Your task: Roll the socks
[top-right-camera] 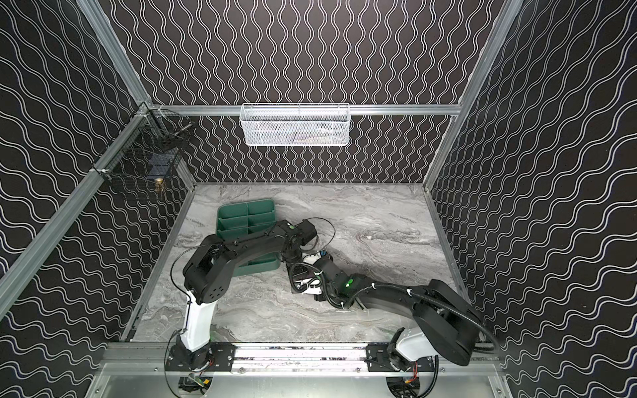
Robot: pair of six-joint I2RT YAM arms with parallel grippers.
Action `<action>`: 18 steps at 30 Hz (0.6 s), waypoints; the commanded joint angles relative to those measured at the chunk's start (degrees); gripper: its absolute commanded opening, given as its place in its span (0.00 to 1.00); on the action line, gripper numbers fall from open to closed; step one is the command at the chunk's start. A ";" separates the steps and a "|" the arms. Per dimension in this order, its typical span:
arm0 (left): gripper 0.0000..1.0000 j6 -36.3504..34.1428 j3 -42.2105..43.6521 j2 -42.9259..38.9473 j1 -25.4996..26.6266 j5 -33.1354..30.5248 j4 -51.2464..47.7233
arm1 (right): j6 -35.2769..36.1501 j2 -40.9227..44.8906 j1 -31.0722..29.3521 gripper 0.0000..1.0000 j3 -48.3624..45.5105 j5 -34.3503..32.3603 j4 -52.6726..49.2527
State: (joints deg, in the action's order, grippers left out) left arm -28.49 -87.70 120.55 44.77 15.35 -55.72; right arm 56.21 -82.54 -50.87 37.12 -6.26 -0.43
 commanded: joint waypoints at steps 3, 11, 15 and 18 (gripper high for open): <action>0.00 -0.60 2.93 8.64 0.74 4.64 -5.56 | 1.77 -2.91 3.13 0.62 2.21 5.67 1.36; 0.00 -0.69 2.16 9.35 0.69 5.28 -5.58 | 0.92 -10.30 5.08 0.56 6.35 9.58 -2.23; 0.00 -0.63 2.82 8.91 0.74 5.47 -5.01 | -0.16 -12.02 5.08 0.50 5.71 9.39 -3.17; 0.00 -0.65 2.73 9.00 0.67 6.07 -4.97 | -1.40 -12.60 5.08 0.41 4.57 7.93 -2.14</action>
State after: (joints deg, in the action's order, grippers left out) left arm -25.82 -88.01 122.17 43.68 23.79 -56.75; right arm 62.30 -92.73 -46.06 42.74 2.15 -4.82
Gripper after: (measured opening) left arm 0.121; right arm 0.436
